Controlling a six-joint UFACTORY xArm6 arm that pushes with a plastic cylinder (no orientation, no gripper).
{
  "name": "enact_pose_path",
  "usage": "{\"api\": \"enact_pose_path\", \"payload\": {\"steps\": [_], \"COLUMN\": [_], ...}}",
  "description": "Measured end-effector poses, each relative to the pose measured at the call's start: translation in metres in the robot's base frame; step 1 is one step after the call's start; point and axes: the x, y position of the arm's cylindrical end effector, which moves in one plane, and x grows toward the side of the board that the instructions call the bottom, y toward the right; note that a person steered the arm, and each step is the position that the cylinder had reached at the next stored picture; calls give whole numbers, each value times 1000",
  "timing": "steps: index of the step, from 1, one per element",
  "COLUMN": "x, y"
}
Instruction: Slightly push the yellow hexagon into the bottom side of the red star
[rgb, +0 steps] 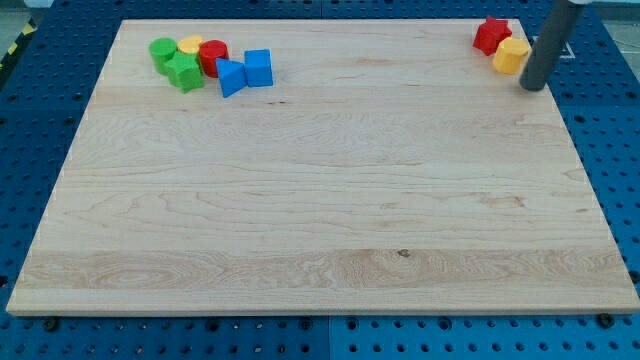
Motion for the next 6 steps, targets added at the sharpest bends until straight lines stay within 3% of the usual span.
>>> {"api": "enact_pose_path", "payload": {"steps": [1,2,6], "x": [-2,-29,-43], "y": [27,32,-9]}}
